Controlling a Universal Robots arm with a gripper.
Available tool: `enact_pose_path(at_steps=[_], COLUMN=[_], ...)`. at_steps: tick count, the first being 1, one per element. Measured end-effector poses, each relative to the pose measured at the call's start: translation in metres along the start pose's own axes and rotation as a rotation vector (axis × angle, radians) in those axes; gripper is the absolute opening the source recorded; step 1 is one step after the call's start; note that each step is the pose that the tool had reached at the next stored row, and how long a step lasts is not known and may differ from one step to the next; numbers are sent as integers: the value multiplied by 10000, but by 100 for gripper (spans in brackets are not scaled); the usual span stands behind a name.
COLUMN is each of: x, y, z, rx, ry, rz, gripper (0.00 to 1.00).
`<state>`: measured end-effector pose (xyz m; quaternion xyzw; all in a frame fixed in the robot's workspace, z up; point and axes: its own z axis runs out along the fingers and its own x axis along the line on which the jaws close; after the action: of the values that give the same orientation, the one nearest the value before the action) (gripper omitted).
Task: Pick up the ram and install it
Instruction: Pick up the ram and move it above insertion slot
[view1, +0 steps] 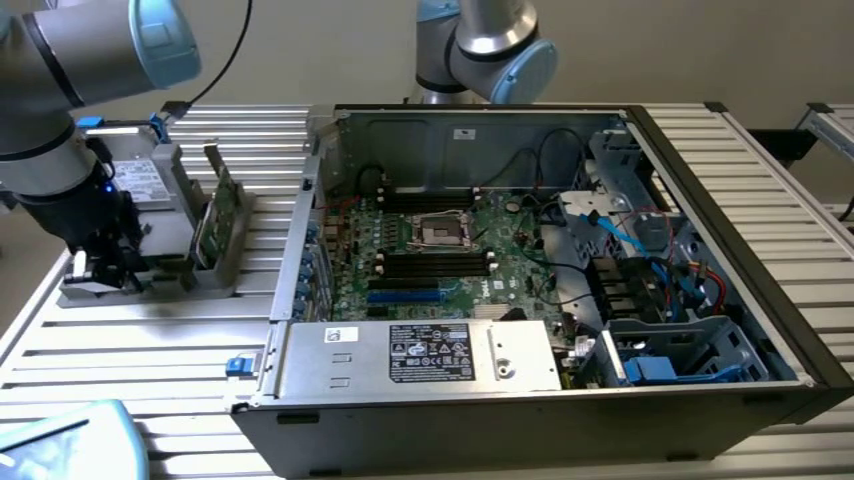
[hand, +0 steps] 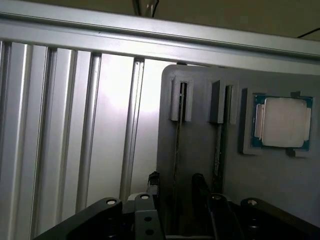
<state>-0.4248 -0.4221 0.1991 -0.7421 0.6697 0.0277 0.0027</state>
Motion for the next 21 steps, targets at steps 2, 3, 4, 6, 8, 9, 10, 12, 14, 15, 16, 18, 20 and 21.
enact_pose_path(at_steps=[2,3,4,6,8,9,10,12,14,15,16,18,20,21], x=[1,1,2,3,3,4,3,4,6,6,5,5,6,6], y=[-2,-5,-8,-11,-11,-11,-11,-12,-25,-31,-33,-32,-33,-33], z=[1,5,15,35,37,37,37,39,40,39,39,38,38,38], rx=[-1,-1,-2,-15,-39,-49,-53,-55,-66,-75,-78,-83,-85,-86], ry=[-8,-12,-16,-21,-23,-25,-26,-30,-34,-37,-38,-39,-38,-39], rz=[22,35,48,91,137,154,168,195,194,196,197,199,198,197], gripper=[40,40,40,40,40,40,40,40,40,40,40,40,40,40])
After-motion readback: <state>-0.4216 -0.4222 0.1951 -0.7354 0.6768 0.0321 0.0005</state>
